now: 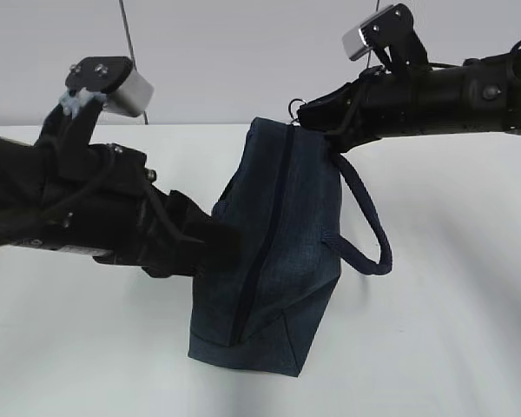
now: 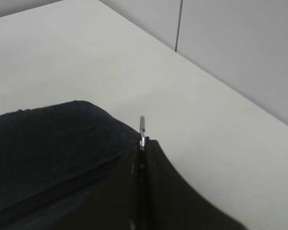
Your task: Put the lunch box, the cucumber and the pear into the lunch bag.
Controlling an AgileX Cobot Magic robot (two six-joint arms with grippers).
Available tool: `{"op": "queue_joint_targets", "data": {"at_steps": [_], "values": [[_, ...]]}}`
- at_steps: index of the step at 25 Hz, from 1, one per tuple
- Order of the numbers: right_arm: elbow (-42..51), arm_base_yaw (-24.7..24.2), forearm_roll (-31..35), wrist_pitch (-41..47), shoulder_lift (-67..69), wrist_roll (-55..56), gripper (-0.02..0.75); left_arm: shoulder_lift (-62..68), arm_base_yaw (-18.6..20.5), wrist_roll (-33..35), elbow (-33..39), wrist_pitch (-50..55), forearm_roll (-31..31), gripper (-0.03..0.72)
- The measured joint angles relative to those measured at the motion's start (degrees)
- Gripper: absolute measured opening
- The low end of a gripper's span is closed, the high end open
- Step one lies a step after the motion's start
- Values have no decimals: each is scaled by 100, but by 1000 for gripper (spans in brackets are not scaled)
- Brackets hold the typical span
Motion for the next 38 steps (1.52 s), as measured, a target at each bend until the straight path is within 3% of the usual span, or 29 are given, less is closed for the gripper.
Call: {"op": "queue_joint_targets", "data": {"at_steps": [7,12,18,33,38], "values": [[-249,0,-925,-72,0,815,0,0,207,-1,-210,-89,-134,329],[-408,0,-1440,-287,0,1308,0,15,478,-6,-626,-90,-137,332],[-627,-11,-1959,-374,0,1816,0,387,529,-6,-1200,-22,-135,341],[-729,-11,-2069,-334,0,1984,0,2078,540,-17,-2418,-10,-108,347],[-729,-11,-1976,-271,0,1994,0,2342,540,-17,-2599,-125,-108,298]]}}
